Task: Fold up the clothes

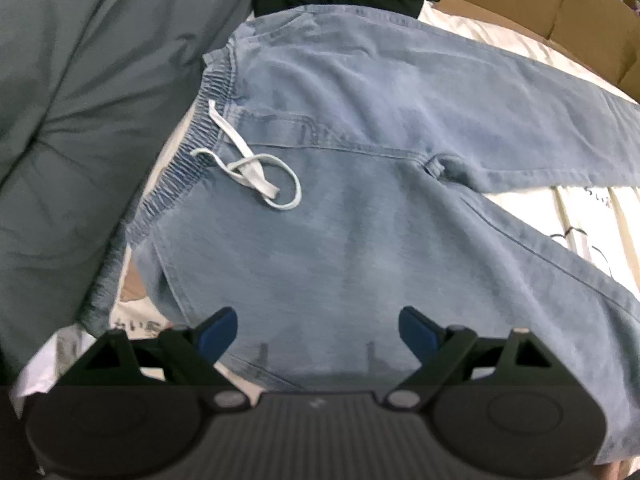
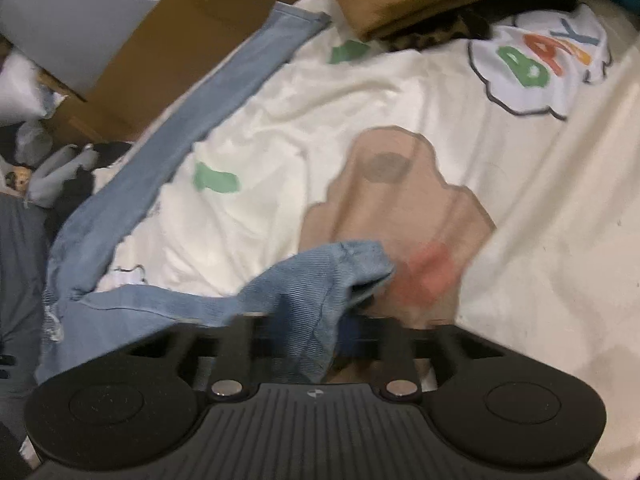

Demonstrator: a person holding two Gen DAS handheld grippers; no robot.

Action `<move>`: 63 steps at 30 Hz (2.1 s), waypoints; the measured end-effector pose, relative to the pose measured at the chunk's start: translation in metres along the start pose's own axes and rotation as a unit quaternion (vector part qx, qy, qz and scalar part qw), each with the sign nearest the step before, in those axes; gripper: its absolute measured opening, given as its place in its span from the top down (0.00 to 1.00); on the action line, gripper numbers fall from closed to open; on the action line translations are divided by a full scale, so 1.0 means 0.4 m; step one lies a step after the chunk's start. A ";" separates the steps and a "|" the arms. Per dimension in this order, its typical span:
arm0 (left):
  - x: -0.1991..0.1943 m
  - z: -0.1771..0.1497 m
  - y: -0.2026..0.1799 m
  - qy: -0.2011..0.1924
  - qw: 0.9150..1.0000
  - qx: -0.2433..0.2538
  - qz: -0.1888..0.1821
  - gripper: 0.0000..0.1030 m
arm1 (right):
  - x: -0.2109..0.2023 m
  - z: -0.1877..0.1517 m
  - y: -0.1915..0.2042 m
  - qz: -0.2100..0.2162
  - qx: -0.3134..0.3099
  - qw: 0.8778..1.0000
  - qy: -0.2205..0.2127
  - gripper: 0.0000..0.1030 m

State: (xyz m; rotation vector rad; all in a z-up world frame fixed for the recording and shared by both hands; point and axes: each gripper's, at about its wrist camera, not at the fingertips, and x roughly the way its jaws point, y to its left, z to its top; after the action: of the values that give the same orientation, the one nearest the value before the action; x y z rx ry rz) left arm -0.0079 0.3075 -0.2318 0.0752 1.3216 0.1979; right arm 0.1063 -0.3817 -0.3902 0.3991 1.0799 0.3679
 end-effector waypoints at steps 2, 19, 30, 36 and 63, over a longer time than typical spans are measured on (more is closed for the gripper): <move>0.005 -0.006 -0.010 0.000 1.000 0.006 -0.005 0.13 | -0.022 0.010 0.003 0.006 -0.004 1.000 -0.002 0.96; 0.082 -0.040 -0.013 0.003 1.000 -0.013 -0.026 0.13 | -0.205 0.090 0.022 -0.021 -0.053 0.998 0.001 0.98; 0.125 -0.064 0.020 0.015 0.999 -0.042 -0.030 0.13 | -0.053 0.149 -0.029 -0.085 -0.053 0.994 0.030 0.97; 0.120 -0.077 0.014 0.016 0.999 -0.026 -0.030 0.13 | -0.021 0.139 -0.118 -0.114 0.009 0.993 0.014 0.74; 0.101 -0.104 0.016 0.027 0.999 -0.032 -0.015 0.13 | -0.078 -0.174 -0.199 -0.061 0.168 0.982 0.063 0.55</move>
State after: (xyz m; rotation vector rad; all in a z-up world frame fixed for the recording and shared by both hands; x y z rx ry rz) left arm -0.0394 0.3188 -0.2798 -0.0037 1.3679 0.2170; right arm 0.0378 -0.4564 -0.4338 0.6115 1.2880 0.1006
